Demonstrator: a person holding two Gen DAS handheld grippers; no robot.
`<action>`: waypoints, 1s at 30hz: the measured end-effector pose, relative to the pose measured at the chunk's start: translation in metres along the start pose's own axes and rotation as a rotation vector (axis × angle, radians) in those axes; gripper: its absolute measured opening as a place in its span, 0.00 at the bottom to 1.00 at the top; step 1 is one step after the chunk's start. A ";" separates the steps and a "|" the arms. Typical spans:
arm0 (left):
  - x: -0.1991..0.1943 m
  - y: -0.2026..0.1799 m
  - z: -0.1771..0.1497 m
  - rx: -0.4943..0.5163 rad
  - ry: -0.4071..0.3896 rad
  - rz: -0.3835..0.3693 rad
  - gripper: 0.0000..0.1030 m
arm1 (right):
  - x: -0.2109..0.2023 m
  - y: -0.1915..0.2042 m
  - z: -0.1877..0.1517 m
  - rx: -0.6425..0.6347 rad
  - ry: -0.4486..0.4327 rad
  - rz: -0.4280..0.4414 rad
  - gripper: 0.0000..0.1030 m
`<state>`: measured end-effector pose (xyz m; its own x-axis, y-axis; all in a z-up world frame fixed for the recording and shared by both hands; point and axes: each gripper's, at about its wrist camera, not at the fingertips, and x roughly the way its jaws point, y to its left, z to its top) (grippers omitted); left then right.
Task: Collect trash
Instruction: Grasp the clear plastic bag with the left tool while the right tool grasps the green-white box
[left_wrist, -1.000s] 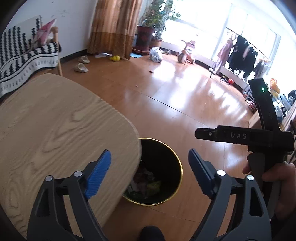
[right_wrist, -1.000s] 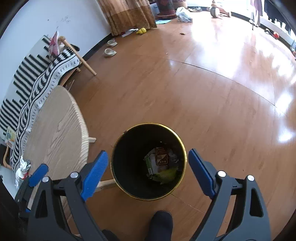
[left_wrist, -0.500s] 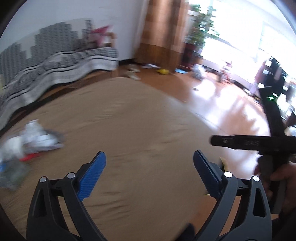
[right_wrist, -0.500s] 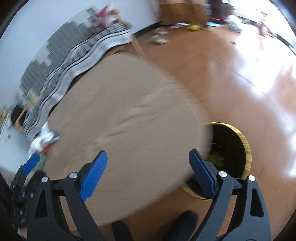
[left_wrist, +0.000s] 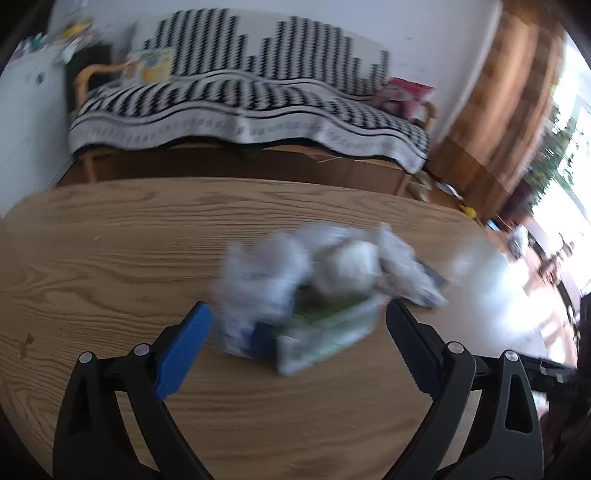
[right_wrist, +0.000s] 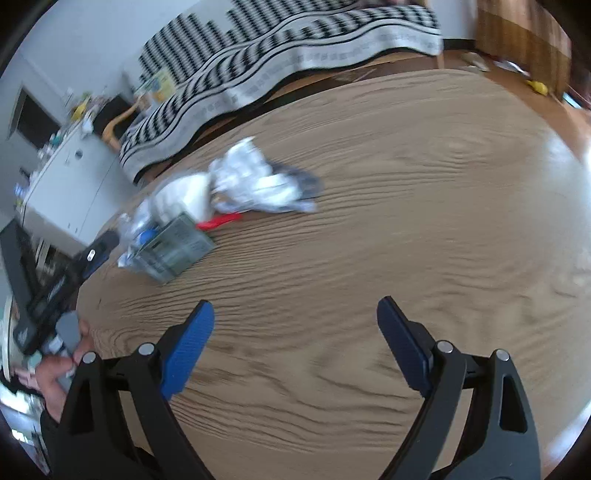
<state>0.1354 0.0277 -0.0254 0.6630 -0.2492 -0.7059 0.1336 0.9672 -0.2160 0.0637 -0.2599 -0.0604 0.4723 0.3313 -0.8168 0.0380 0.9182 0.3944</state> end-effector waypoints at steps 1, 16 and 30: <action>0.005 0.007 0.002 -0.010 0.004 0.006 0.90 | 0.008 0.010 0.001 -0.019 0.012 0.005 0.84; 0.037 0.008 0.012 0.030 0.069 -0.023 0.26 | 0.047 0.067 0.007 -0.063 0.062 0.094 0.84; -0.031 0.037 -0.023 -0.039 0.077 -0.015 0.21 | 0.075 0.090 0.026 0.166 0.108 0.220 0.84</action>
<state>0.1032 0.0704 -0.0271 0.6025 -0.2679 -0.7518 0.1132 0.9612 -0.2517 0.1256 -0.1583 -0.0749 0.3890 0.5481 -0.7405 0.0925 0.7765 0.6233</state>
